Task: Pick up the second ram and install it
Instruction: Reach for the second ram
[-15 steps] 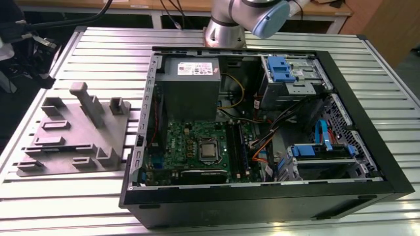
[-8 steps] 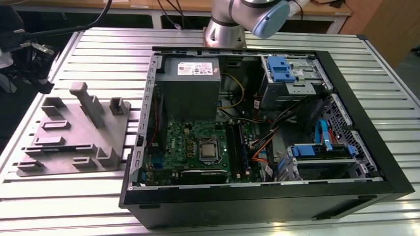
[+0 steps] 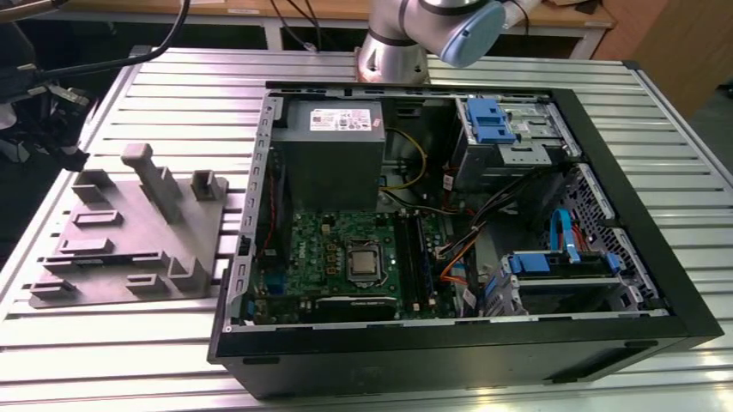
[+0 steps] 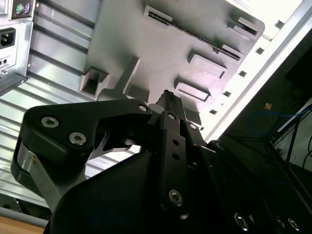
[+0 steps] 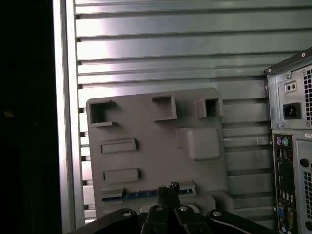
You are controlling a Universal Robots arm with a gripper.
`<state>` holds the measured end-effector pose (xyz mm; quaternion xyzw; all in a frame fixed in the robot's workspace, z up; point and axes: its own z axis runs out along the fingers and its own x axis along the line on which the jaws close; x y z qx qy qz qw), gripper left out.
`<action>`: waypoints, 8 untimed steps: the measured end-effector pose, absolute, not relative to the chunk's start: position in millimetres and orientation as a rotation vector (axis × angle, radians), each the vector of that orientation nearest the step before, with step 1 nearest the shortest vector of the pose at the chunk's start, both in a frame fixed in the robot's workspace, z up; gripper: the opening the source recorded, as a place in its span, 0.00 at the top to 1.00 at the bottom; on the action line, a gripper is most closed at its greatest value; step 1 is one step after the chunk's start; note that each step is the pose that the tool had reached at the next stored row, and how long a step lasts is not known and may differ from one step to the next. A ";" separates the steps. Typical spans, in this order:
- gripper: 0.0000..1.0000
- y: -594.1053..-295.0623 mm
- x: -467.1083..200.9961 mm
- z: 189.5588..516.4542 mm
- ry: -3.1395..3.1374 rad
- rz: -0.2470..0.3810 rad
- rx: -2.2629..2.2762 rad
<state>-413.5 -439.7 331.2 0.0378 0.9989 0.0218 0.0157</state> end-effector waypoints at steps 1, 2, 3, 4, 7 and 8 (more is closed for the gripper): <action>0.90 -440.1 -414.4 330.2 3.107 0.068 0.118; 0.90 -440.5 -415.2 329.3 3.107 0.068 0.118; 0.90 -440.9 -415.9 328.4 3.107 0.068 0.118; 0.90 -441.4 -416.6 327.5 3.107 0.068 0.117; 0.90 -442.6 -417.8 324.4 3.107 0.068 0.118; 0.90 -443.1 -418.0 323.4 3.107 0.068 0.118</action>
